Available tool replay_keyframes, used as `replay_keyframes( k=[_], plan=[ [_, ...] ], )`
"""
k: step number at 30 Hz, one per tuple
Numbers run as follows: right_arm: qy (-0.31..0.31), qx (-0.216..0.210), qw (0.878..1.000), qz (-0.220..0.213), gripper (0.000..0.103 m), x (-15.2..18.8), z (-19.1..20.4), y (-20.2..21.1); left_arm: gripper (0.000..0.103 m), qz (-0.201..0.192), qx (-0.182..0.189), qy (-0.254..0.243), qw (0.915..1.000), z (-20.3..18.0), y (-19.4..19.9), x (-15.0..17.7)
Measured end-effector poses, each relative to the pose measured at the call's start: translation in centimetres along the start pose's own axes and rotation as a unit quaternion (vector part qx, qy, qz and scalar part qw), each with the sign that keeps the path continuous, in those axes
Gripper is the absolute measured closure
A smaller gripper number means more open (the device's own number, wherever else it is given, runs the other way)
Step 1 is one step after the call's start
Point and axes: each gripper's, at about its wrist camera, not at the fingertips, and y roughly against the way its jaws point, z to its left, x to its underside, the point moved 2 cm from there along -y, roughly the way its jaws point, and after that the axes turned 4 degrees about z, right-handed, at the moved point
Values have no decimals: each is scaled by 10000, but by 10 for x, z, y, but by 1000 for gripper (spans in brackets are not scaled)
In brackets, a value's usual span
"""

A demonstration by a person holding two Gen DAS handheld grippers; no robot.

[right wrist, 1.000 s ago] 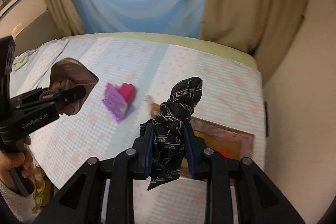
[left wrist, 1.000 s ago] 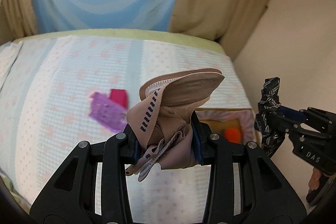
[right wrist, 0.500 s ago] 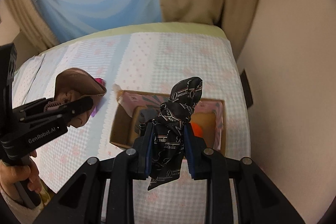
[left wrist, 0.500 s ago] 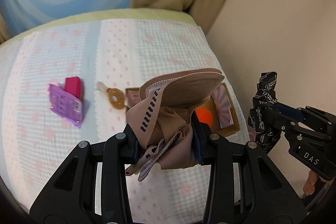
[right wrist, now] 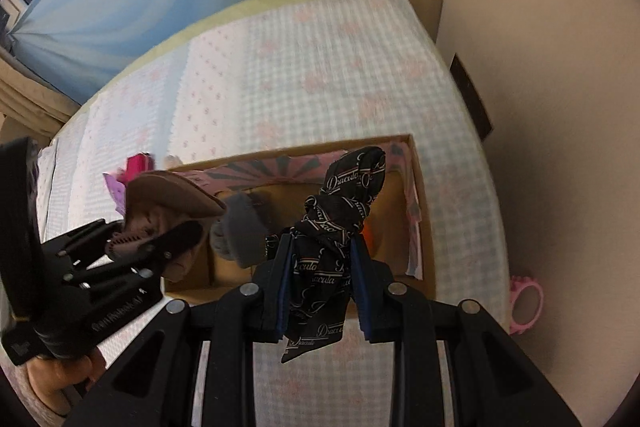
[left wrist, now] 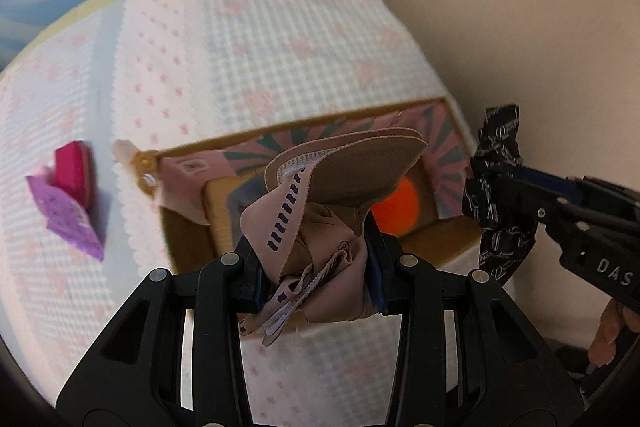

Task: Organize soft objects
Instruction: 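Carry the beige fabric and black cloth over the box and release them inside, then withdraw both tools from the box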

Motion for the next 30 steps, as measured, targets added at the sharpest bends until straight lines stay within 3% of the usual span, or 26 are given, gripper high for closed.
replay_keyframes(
  k=[9,11,13,14,15,17,30],
  plan=[
    [65,-98,9984,556,78,-19,-13,-63,68,632,-71,53,9980,1,-67,-6],
    [117,-125,9979,624,77,-23,-14,-67,53,709,-110,78,9974,2,-72,-8],
    [217,-153,9972,697,67,-24,-15,-69,0,715,-38,121,9974,4,-71,-11],
    [238,-175,9971,706,50,-24,-16,-69,0,704,36,166,9974,7,-69,-11],
    [250,-201,9972,681,26,-23,-17,-69,0,661,129,228,9975,10,-65,-11],
    [272,-251,9976,589,0,-23,-19,-67,0,690,157,247,9972,15,-61,-11],
    [325,-213,9984,400,0,-13,-16,-57,0,485,-13,424,9979,38,-41,6]
  ],
)
